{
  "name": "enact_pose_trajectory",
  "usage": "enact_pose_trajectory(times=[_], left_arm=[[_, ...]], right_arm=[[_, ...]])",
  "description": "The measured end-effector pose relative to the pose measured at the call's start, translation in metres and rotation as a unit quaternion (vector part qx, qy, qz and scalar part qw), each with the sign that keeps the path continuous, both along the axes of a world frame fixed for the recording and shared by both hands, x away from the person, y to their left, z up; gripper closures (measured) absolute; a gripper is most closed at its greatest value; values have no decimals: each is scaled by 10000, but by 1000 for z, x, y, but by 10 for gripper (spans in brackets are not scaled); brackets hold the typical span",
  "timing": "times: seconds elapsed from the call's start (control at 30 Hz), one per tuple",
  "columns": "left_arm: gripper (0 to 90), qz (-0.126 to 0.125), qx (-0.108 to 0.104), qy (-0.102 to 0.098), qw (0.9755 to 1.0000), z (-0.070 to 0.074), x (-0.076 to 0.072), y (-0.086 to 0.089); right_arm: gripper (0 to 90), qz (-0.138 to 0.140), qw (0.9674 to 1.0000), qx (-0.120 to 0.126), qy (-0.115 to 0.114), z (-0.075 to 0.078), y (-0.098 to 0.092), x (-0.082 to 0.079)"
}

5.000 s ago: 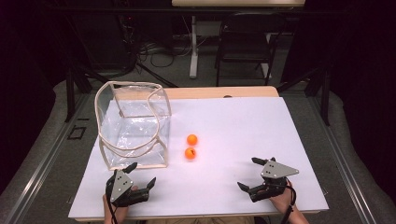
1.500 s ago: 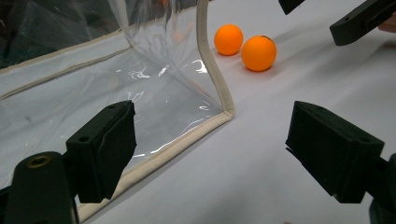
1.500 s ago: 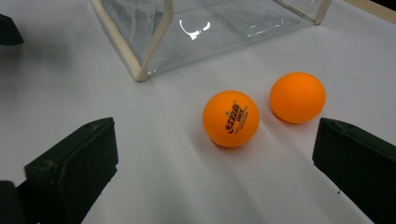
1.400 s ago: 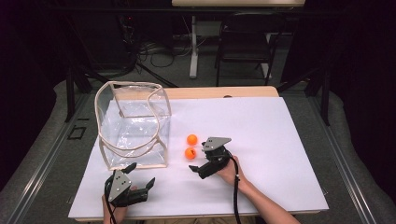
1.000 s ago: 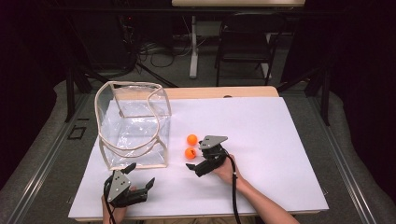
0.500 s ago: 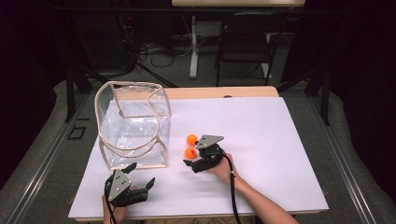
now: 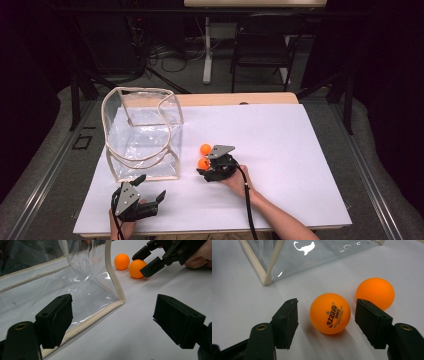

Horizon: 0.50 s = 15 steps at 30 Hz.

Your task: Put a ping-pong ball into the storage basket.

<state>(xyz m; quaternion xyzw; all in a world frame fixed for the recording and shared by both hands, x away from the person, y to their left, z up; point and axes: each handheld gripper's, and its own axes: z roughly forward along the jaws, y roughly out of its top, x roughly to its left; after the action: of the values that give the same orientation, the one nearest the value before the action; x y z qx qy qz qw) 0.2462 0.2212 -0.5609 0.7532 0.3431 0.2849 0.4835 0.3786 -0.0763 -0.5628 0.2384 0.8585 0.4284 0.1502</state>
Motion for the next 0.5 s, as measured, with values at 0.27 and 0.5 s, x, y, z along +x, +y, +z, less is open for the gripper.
enact_pose_trajectory(times=[0.27, 0.5], left_arm=[[156, -19, 22, 15, 10000, 0, 1, 0], [156, -6, 14, 22, 10000, 0, 0, -2]], right_arm=[[404, -73, 9999, -61, 35, -2, 1, 1], [458, -137, 9998, -166, 53, -3, 2, 1]])
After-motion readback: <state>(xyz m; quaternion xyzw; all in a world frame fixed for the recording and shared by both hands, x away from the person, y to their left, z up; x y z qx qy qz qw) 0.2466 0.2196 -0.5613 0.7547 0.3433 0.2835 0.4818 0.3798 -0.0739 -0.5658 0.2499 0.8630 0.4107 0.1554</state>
